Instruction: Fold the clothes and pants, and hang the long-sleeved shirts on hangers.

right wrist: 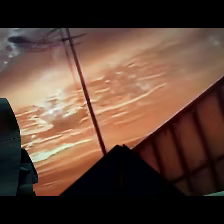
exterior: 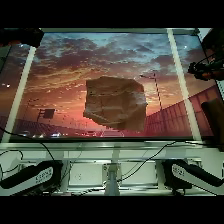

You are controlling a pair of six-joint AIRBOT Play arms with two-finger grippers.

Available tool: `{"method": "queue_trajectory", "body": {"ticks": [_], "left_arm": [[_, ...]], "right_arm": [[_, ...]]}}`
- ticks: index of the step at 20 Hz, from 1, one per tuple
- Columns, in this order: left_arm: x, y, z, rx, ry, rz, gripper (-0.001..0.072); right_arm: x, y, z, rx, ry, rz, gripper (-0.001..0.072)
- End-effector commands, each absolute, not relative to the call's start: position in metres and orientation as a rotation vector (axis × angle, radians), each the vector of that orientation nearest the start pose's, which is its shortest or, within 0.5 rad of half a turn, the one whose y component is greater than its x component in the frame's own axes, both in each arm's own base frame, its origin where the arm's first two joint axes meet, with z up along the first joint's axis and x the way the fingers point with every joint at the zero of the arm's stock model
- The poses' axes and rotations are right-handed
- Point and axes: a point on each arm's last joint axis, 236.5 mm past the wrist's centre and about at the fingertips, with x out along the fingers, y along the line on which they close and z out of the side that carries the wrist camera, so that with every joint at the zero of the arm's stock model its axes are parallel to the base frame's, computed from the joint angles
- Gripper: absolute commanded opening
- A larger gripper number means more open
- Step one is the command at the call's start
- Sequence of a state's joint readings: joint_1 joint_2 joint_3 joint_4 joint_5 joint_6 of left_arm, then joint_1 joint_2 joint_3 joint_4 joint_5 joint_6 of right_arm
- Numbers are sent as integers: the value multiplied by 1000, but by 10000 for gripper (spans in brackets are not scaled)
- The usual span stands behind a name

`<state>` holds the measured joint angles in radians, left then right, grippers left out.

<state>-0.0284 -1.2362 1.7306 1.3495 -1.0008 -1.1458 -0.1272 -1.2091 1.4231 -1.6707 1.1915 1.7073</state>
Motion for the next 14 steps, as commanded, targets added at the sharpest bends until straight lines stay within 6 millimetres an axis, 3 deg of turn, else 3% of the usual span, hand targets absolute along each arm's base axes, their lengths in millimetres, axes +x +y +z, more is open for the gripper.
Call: {"method": "queue_trajectory", "body": {"ticks": [1,4,8,11,14], "left_arm": [[474,-57,298,254,454,-283,503],[469,-59,279,218,531,-293,503],[457,-71,227,170,697,-360,503],[438,-109,161,-7,843,-494,504],[418,-122,88,-102,979,-514,504]], "right_arm": [[416,-75,137,108,966,-250,8],[416,-75,137,108,966,-250,8],[417,-75,138,108,961,-250,8],[417,-75,138,108,960,-250,9],[417,-75,138,107,960,-250,9]]}}
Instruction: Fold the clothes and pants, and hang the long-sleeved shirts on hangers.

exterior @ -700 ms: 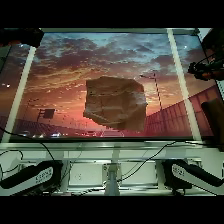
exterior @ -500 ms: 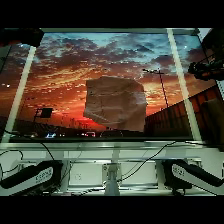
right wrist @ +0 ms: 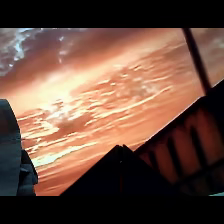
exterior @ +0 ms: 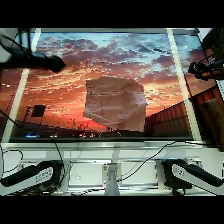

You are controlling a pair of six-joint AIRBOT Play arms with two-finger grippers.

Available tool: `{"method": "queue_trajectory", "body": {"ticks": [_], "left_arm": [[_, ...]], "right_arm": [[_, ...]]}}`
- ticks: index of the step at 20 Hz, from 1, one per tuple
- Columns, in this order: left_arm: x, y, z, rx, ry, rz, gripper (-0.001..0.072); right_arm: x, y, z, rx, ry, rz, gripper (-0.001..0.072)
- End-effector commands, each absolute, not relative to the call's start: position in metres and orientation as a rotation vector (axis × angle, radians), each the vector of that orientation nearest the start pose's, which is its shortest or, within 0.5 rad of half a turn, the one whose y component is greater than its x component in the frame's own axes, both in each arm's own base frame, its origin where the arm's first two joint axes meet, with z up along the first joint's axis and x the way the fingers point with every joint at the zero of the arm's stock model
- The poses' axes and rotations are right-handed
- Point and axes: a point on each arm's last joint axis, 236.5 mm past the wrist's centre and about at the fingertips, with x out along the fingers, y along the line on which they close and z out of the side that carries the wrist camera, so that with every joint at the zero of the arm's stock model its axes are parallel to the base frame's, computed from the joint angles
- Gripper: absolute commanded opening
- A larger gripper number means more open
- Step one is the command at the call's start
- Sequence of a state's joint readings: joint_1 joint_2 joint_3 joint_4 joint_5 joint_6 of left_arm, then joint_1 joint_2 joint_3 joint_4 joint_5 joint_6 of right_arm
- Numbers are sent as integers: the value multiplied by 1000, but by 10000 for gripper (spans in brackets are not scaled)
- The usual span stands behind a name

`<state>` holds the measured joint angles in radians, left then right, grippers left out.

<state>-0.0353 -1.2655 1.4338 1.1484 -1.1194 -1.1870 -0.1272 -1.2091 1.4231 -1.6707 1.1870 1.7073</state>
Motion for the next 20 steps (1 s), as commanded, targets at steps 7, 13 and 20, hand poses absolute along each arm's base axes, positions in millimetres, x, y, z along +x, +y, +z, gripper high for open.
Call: {"method": "queue_trajectory", "body": {"ticks": [7,13,20], "left_arm": [[345,-133,-26,-106,1247,-562,504],[310,-133,-74,-74,1326,-576,504],[317,-170,-95,-126,1290,-635,717]], "right_arm": [[417,-75,138,109,960,-249,8],[418,-70,137,129,960,-232,8],[420,-53,137,188,960,-182,8]]}}
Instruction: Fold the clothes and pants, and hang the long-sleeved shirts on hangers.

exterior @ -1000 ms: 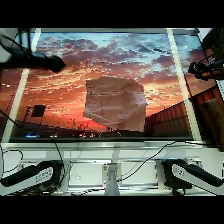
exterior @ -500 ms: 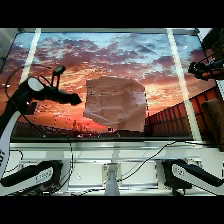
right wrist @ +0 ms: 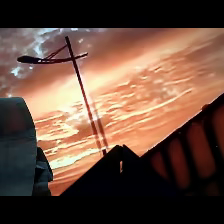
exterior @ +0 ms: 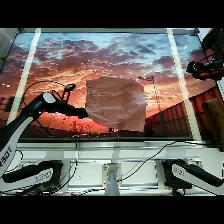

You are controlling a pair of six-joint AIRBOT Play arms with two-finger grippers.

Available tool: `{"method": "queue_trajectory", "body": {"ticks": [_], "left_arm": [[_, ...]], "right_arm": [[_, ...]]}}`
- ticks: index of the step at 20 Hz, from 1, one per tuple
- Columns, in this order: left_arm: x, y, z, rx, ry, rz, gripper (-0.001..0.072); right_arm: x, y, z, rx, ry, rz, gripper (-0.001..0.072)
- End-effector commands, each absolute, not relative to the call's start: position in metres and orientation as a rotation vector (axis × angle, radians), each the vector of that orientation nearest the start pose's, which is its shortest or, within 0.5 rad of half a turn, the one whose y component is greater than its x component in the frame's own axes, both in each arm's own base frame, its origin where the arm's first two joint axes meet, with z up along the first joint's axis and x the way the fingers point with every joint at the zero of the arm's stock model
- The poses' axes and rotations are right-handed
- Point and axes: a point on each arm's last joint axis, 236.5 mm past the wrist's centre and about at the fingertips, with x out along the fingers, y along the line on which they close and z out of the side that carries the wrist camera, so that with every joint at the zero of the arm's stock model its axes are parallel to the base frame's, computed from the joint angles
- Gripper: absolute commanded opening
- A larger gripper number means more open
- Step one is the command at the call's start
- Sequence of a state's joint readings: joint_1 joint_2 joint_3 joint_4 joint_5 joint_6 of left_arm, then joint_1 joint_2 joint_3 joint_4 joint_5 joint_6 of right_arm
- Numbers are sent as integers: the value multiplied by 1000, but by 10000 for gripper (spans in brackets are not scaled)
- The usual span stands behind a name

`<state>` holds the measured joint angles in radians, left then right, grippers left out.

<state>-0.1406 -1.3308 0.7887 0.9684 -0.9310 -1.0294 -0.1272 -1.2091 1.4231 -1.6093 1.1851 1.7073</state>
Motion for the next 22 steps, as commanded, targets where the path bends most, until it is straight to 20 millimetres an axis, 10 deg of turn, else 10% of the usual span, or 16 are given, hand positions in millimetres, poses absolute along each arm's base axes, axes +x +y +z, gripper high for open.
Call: {"method": "queue_trajectory", "body": {"ticks": [1,4,9,14,18,22], "left_arm": [[321,-174,-98,-113,1274,-632,714],[329,-182,-99,-108,1237,-619,643],[348,-184,-92,-153,1171,-580,53],[365,-193,-29,-48,1031,-682,21],[363,-155,30,273,887,-654,21],[326,-121,35,473,976,-653,21]], "right_arm": [[420,-52,137,191,961,-179,9],[420,-52,137,191,961,-179,8],[420,-51,137,194,962,-177,8],[419,-40,135,211,975,-131,8],[405,-22,112,180,1068,-29,8],[376,13,60,186,1215,146,71]]}}
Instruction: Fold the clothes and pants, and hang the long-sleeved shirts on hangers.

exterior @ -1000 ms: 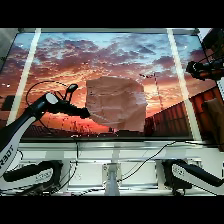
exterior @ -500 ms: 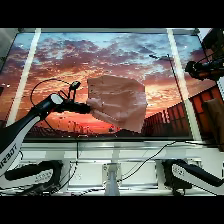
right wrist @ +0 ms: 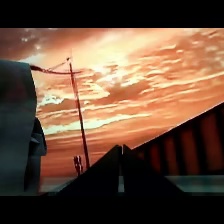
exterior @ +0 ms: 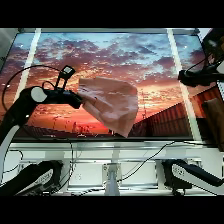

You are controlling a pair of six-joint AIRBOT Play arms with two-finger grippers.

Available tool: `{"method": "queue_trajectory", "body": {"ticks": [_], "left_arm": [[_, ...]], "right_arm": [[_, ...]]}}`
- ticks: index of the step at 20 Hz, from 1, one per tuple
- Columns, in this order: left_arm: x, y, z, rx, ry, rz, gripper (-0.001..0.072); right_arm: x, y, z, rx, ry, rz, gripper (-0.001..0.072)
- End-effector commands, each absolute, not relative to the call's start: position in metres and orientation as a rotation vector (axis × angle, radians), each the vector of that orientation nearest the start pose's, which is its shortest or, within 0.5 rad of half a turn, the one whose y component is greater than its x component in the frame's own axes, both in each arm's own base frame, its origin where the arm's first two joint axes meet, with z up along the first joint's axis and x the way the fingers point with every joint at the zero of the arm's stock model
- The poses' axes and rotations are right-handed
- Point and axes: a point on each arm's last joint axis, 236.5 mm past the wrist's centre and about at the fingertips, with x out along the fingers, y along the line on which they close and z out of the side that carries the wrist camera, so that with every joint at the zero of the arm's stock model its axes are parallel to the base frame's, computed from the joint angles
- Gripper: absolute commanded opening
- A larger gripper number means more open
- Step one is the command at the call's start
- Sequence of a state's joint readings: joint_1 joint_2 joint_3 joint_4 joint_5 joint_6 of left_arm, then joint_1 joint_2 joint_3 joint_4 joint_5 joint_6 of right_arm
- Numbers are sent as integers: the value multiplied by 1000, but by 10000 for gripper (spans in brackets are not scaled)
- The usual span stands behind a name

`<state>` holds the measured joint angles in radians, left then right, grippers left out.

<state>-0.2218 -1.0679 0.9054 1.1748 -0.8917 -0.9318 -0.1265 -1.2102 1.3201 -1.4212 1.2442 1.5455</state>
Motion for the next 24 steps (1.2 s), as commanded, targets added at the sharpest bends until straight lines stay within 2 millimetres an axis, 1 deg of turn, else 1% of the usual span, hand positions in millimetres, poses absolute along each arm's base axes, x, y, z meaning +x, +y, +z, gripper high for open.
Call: {"method": "queue_trajectory", "body": {"ticks": [1,2,3,4,8,10,12,14,15,17,20,23,24], "left_arm": [[315,-118,27,483,1029,-669,21],[305,-116,19,486,1078,-684,21],[298,-115,11,481,1112,-695,21],[292,-114,3,468,1141,-694,20],[269,-108,-30,445,1233,-696,21],[255,-105,-46,437,1283,-701,21],[241,-102,-60,433,1326,-708,21],[230,-99,-72,427,1358,-711,21],[226,-98,-75,426,1369,-712,21],[222,-97,-79,418,1385,-708,21],[222,-97,-79,415,1387,-705,21],[222,-97,-79,415,1387,-705,21],[222,-97,-79,415,1387,-705,21]], "right_arm": [[368,30,48,234,1244,209,206],[362,48,37,288,1258,272,374],[359,63,29,338,1256,312,434],[362,77,22,384,1238,338,434],[384,120,6,510,1191,383,434],[394,137,-10,556,1199,390,434],[407,149,-28,597,1207,383,435],[416,157,-46,603,1247,398,506],[423,160,-51,622,1259,402,538],[439,162,-59,631,1262,401,537],[458,167,-65,645,1267,417,535],[467,170,-77,643,1300,437,535],[466,172,-81,644,1318,443,534]]}}
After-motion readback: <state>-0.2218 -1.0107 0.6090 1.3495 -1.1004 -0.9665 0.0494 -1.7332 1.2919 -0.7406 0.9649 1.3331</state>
